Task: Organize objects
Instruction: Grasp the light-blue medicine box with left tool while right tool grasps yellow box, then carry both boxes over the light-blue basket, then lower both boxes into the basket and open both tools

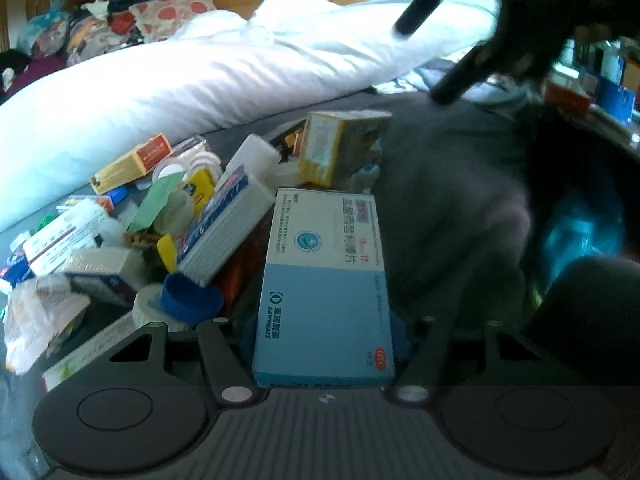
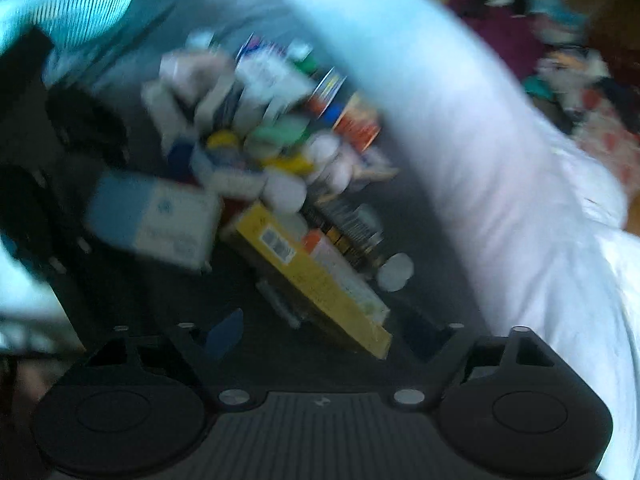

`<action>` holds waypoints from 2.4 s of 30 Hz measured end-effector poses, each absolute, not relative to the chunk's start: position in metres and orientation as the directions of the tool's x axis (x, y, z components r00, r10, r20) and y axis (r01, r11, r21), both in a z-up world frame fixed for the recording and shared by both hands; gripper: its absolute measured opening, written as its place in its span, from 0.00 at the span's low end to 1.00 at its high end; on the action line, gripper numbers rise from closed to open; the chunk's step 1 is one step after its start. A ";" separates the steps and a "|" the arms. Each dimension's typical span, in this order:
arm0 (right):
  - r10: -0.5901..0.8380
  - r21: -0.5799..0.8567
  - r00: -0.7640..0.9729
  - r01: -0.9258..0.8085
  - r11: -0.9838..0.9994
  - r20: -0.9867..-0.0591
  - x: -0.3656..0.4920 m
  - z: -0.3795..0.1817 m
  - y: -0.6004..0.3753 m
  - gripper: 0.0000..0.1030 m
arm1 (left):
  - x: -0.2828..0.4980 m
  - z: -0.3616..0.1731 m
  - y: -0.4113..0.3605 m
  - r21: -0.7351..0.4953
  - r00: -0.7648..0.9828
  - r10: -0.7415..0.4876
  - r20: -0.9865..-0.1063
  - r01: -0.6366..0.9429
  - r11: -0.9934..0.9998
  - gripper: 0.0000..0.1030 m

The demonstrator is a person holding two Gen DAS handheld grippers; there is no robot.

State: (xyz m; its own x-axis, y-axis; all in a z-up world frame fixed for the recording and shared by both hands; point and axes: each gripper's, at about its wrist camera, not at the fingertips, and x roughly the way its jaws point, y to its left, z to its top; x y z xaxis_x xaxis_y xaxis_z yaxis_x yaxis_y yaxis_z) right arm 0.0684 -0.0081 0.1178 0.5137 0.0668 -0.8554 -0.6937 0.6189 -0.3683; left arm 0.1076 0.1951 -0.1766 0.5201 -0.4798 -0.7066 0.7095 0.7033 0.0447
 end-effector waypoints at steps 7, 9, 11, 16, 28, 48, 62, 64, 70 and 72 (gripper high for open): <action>0.087 -0.366 0.488 -0.750 0.550 -0.869 0.103 0.072 0.017 0.67 | 0.105 -0.184 0.212 0.022 0.521 -0.452 -0.724 0.672 0.740 0.59; 0.096 -0.351 0.474 -0.759 0.549 -0.875 0.106 0.063 0.021 0.54 | 0.103 -0.181 0.213 0.029 0.531 -0.446 -0.720 0.666 0.746 0.59; 0.093 -0.361 0.479 -0.763 0.536 -0.873 0.100 0.060 0.022 0.41 | 0.100 -0.174 0.215 0.031 0.547 -0.442 -0.711 0.651 0.758 0.59; 0.132 -0.356 0.558 -0.675 0.646 -0.819 0.087 0.099 0.004 0.26 | 0.091 -0.147 0.226 0.037 0.633 -0.419 -0.651 0.577 0.816 0.59; 0.288 -0.046 0.805 -0.363 0.931 -0.519 0.066 0.216 -0.024 0.26 | 0.066 -0.032 0.269 0.062 0.880 -0.247 -0.405 0.296 0.953 0.59; 0.638 0.123 0.726 -0.631 0.766 -0.257 0.037 0.305 0.202 0.26 | -0.010 0.059 0.422 0.028 0.910 0.298 -0.289 -0.304 0.952 0.59; 0.772 0.119 0.534 -0.791 0.600 -0.346 -0.006 0.306 0.390 0.26 | -0.046 0.049 0.539 -0.026 0.740 0.502 -0.448 -0.572 0.819 0.59; 0.773 0.115 0.519 -0.799 0.591 -0.366 -0.010 0.299 0.405 0.26 | -0.049 0.047 0.546 -0.044 0.734 0.498 -0.462 -0.580 0.814 0.59; 0.765 0.105 0.490 -0.810 0.577 -0.419 -0.010 0.283 0.434 0.26 | -0.045 0.038 0.559 -0.070 0.730 0.483 -0.483 -0.582 0.810 0.59; 0.762 0.109 0.485 -0.810 0.577 -0.429 -0.005 0.276 0.439 0.26 | -0.043 0.036 0.564 -0.074 0.730 0.479 -0.487 -0.581 0.811 0.59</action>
State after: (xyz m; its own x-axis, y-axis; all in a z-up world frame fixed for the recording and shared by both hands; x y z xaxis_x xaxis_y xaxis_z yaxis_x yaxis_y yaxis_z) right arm -0.0054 0.4387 0.2762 0.4849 0.7619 -0.4294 -0.8095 0.5769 0.1093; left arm -0.0429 0.5638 0.0355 0.7303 0.4789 -0.4872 -0.5809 0.8106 -0.0738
